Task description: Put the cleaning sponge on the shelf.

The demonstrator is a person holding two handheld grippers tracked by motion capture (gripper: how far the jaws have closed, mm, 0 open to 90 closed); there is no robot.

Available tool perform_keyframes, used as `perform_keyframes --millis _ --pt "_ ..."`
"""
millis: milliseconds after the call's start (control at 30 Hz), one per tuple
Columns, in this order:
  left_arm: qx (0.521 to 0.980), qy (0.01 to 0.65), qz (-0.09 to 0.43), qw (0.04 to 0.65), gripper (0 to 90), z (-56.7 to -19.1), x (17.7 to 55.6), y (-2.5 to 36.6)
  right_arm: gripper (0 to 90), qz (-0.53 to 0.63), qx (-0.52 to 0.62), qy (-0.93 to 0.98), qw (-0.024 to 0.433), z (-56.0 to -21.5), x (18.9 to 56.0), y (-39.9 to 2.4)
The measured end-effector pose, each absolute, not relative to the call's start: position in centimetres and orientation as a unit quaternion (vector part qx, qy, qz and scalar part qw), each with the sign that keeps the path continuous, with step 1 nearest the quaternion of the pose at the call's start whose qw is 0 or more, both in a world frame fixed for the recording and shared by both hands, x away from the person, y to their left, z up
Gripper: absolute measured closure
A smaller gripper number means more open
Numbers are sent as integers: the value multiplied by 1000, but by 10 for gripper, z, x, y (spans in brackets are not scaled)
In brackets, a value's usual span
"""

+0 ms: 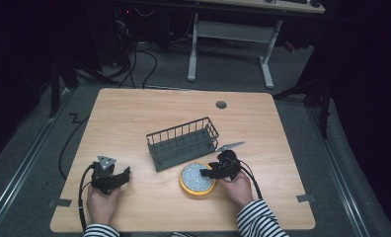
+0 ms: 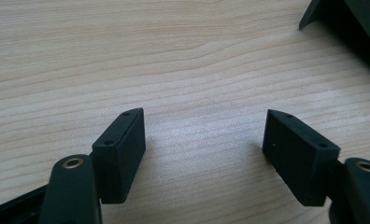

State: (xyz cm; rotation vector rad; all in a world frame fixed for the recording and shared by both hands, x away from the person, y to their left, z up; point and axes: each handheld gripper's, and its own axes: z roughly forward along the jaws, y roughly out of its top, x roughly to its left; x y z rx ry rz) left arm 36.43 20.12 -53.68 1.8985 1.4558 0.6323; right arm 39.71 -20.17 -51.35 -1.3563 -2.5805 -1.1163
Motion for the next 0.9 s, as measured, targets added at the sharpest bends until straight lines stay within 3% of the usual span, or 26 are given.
perform_keyframes --millis 200,400,900 --pt "725 556 241 327 305 -537 364 201 589 -357 -434 -826 34 -515 400 -203" --pt "725 556 241 328 305 -537 364 201 762 -347 -412 -842 14 -509 398 -199" --pt "725 556 241 328 305 -537 364 201 799 -368 -390 -844 -5 -497 391 -200"
